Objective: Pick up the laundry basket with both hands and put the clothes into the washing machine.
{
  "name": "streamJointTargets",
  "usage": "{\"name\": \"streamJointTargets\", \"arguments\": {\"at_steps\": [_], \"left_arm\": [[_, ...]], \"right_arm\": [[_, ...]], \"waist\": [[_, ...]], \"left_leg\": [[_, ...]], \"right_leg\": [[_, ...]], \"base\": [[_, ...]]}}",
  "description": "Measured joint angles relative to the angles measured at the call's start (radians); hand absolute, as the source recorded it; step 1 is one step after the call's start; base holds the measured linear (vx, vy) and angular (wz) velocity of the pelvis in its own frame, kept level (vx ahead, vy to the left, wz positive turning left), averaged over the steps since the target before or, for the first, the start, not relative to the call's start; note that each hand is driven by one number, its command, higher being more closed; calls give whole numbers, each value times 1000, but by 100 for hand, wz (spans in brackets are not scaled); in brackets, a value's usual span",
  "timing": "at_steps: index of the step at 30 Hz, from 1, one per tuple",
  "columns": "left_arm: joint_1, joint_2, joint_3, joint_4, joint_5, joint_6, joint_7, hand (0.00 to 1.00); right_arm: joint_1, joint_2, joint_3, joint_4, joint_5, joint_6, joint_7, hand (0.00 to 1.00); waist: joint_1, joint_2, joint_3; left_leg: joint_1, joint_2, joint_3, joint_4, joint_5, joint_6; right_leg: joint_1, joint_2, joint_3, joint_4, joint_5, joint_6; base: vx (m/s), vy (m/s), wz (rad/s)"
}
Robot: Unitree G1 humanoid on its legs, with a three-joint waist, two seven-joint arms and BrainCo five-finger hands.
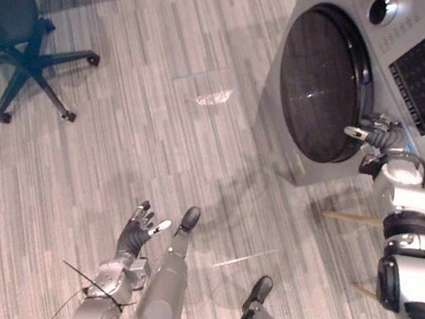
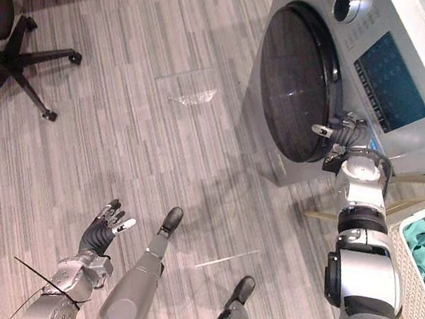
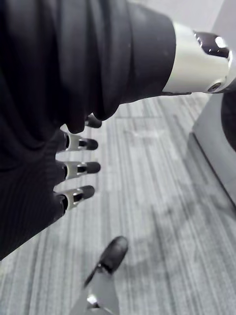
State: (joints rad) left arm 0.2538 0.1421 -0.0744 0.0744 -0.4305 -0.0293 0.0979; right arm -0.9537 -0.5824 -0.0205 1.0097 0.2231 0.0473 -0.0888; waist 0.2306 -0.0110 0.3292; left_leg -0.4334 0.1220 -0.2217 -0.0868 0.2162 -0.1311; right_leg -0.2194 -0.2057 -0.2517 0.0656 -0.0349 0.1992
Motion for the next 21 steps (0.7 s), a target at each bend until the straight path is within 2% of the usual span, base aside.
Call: {"name": "streamJointTargets", "arguments": {"at_steps": [3,4,9,10,13,15,17,19,20,21], "left_arm": [[0,0,-1,-10,-10,-8,14,0],[1,0,-2,-11,-16,-11,16,0],[-7,-3,-17,-27,-31,-16,16,0],[-19,-4,-21,-27,-31,-18,17,0],[-25,-3,-30,-26,-31,-19,20,0],[-31,-4,-32,-25,-31,-19,39,0],[-37,-17,-33,-24,-30,-19,40,0],[-37,-47,-35,-24,-30,-19,40,0],[-39,-65,-41,-24,-30,-19,40,0],[-41,-75,-41,-25,-29,-20,40,0]], "right_arm": [[-15,-16,-2,69,-3,-2,-6,0],[-11,7,-16,79,-2,-24,-28,0],[-3,68,-25,97,-2,-61,-83,0],[13,71,-44,98,-2,-68,-106,0],[71,88,-45,68,0,-73,-126,0],[159,174,-35,-17,3,-104,-140,0],[216,229,34,-90,2,-118,-141,0],[267,265,151,-147,2,-117,-136,0],[285,287,233,-175,2,-110,-121,0],[294,320,320,-194,-2,-102,-92,0]], "waist": [[13,10,35],[14,7,48],[15,23,60],[35,29,63],[61,34,63],[64,35,60],[66,42,45],[91,57,3],[111,73,-30],[125,78,-57]], "left_leg": [[-28,-2,-26,15,1,1],[-31,-3,-29,20,1,1],[-61,-16,-72,55,-9,0],[-67,-12,-84,65,-14,-5],[-72,-5,-102,82,-23,-17],[-74,1,-121,110,-38,-33],[-76,6,-128,132,-50,-39],[-76,8,-130,138,-66,-51],[-77,7,-128,135,-85,-68],[-82,-1,-118,145,-91,-76]], "right_leg": [[-1,0,-25,-2,1,1],[-1,1,-26,-2,2,2],[4,9,-49,-2,2,3],[8,17,-56,-3,0,2],[22,30,-77,-7,-6,0],[43,38,-98,-7,-17,-15],[48,45,-105,7,-24,-20],[49,47,-112,12,-28,-24],[53,46,-129,12,-30,-30],[59,29,-138,5,-41,-30]], "base": [[-10,29,19],[8,26,14],[-26,43,13],[-55,30,17],[-45,23,13],[-28,27,13],[-30,20,5],[1,1,5],[29,9,28],[49,15,24]]}}
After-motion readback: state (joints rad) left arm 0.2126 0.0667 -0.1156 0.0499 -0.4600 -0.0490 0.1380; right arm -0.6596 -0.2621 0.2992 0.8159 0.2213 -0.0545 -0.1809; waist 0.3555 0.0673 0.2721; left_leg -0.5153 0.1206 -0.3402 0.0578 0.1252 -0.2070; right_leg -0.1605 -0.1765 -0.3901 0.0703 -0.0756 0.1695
